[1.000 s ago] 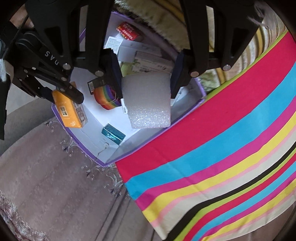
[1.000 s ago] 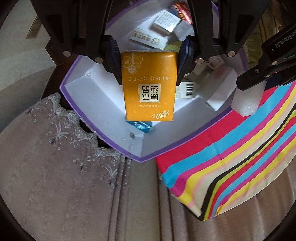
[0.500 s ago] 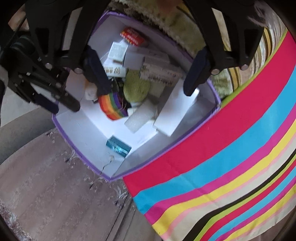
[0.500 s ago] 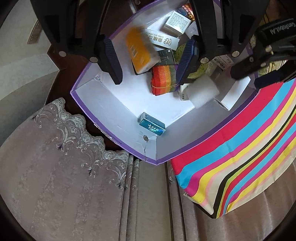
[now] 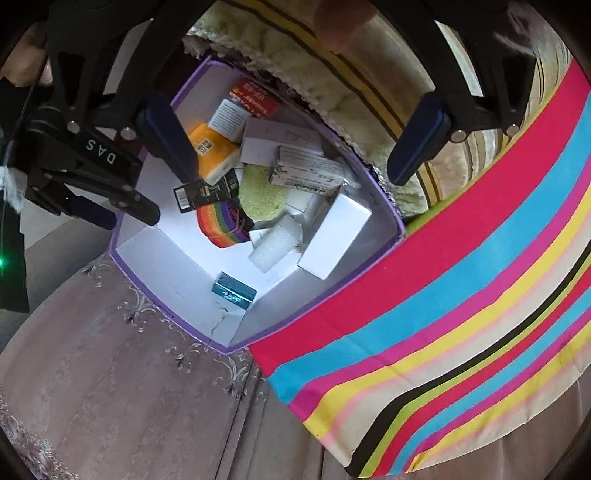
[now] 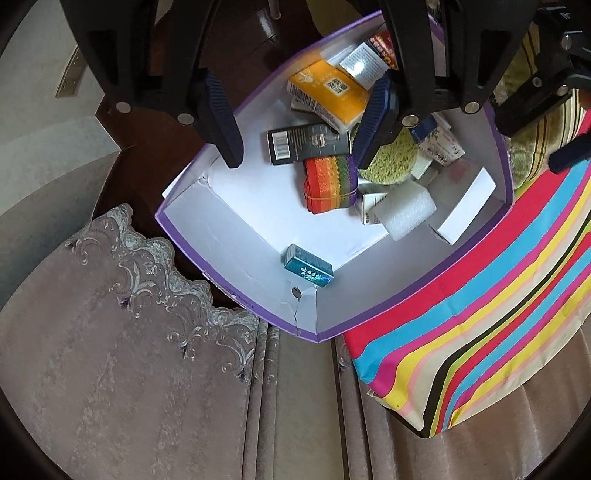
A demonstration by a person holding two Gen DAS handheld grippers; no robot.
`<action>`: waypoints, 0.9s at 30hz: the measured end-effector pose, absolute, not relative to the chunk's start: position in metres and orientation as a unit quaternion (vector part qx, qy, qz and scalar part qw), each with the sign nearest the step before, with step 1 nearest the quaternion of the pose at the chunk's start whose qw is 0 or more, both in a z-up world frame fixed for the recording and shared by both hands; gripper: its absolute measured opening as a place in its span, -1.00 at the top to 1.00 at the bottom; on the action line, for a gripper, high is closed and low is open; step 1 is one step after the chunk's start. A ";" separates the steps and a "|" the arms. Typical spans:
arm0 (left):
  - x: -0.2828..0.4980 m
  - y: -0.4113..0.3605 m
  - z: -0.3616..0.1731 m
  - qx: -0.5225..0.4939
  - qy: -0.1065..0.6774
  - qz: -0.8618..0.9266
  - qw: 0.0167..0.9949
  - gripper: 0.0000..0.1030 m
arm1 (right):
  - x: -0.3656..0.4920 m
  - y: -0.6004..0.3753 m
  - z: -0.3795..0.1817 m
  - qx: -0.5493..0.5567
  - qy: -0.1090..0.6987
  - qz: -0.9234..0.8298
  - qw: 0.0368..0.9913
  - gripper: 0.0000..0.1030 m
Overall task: Organize objects
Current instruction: 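Withdraw both grippers from above the purple box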
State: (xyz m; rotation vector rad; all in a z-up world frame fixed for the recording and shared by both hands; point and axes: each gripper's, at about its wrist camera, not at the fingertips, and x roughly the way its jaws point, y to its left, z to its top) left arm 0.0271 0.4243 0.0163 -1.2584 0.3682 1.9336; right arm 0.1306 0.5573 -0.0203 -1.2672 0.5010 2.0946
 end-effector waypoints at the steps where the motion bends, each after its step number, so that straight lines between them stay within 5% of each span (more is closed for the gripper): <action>1: 0.026 0.424 0.015 -0.497 0.146 0.761 0.391 -0.99 | 0.132 0.557 -0.020 -0.481 0.190 0.795 0.316 -0.22; 27: 0.027 0.436 0.009 -0.516 0.149 0.742 0.401 -0.99 | 0.137 0.552 -0.018 -0.480 0.195 0.796 0.313 -0.22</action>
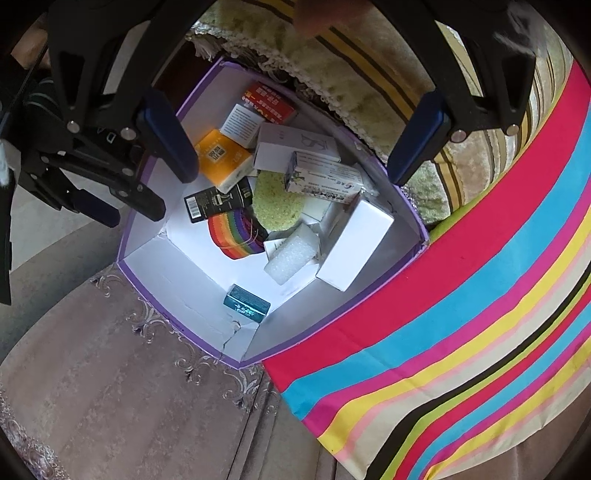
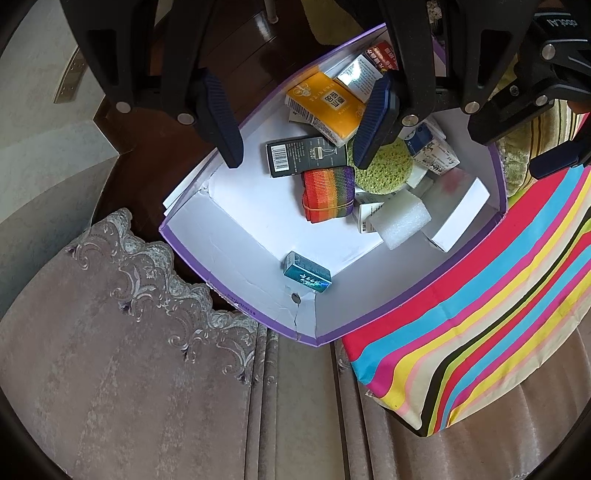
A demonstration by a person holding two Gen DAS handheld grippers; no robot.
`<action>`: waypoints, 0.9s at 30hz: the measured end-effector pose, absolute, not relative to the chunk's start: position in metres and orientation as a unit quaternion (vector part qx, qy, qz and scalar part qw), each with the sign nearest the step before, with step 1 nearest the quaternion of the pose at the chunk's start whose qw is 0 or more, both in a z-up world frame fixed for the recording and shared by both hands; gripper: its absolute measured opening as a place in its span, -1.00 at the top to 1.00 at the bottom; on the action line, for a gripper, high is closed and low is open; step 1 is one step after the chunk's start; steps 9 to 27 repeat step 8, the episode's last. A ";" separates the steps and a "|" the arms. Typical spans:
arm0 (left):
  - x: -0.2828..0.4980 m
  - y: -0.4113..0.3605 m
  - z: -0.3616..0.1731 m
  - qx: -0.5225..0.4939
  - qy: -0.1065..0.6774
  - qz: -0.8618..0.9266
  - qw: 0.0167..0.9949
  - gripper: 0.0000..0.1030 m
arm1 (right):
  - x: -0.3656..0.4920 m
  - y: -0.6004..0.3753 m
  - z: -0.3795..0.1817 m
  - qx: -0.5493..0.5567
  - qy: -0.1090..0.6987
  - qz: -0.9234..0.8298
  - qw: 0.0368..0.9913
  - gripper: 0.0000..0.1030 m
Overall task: Organize objects
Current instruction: 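Withdraw both grippers from above the purple box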
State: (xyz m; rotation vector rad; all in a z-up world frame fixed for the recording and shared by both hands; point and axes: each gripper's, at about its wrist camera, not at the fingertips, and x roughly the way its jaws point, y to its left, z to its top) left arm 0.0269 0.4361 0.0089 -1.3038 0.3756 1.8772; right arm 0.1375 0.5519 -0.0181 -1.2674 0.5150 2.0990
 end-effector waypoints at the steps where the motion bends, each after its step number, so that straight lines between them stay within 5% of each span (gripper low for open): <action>1: 0.027 0.436 0.009 -0.516 0.146 0.743 0.401 -0.99 | 0.138 0.552 -0.019 -0.481 0.196 0.795 0.313 -0.22; 27: 0.031 0.442 0.007 -0.504 0.167 0.748 0.398 -0.99 | 0.139 0.556 -0.021 -0.481 0.199 0.794 0.315 -0.22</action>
